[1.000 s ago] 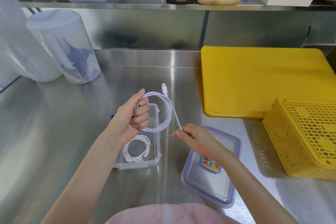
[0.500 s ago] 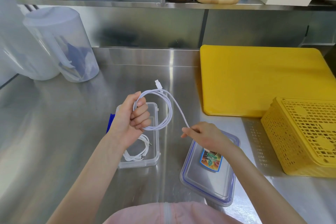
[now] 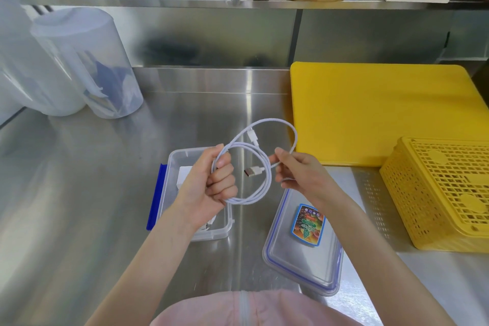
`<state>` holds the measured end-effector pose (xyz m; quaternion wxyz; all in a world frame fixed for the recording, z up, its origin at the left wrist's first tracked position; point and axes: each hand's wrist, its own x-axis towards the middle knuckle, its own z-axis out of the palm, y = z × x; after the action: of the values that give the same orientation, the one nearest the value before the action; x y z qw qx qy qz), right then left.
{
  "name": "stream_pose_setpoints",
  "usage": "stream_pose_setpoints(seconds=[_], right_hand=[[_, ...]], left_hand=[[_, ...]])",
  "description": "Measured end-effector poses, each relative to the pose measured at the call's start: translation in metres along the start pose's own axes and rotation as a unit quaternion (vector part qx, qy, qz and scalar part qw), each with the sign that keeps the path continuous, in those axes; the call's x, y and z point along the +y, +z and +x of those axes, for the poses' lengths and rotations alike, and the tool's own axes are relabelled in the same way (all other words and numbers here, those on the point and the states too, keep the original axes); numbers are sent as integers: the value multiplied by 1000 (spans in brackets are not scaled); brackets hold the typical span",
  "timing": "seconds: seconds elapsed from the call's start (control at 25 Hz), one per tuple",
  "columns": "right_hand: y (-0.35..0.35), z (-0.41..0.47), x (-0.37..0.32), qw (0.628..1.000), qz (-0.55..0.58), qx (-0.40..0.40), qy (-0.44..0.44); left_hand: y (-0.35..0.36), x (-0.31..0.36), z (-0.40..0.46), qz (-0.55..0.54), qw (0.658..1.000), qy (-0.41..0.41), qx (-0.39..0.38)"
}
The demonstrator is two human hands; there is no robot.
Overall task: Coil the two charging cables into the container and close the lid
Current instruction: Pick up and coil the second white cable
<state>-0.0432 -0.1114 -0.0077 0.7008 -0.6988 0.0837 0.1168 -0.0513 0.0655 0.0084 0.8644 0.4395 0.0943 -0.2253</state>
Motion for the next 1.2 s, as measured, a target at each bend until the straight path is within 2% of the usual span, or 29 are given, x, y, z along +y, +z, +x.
stream_pose_setpoints(seconds=[0.12,0.24,0.4,0.48,0.6,0.72,0.88,1.04,1.2], right_hand=[[5,-3,-3,979,154,-104,82],[17,-8,1,957,194,-167,135],[26,-17,0,932,255,-218,136],[28,-21,-1,957,175,-214,85],[30,-21,1,984,74,-158,46],[30,-20,5,985,7,-171,37],[30,-23,22,962,-183,-201,22],[17,-25,35,954,-244,-174,20],[3,-24,34,971,-202,-130,1]], left_hand=[[3,-4,2,0,1000,7,5],[4,-5,3,32,998,39,28],[6,-7,4,88,992,79,45],[6,-7,4,101,990,87,47],[5,-3,3,107,989,96,46],[4,1,2,126,985,110,50],[-1,13,7,120,979,146,70],[-11,31,9,116,972,182,96],[-14,36,12,92,973,192,93]])
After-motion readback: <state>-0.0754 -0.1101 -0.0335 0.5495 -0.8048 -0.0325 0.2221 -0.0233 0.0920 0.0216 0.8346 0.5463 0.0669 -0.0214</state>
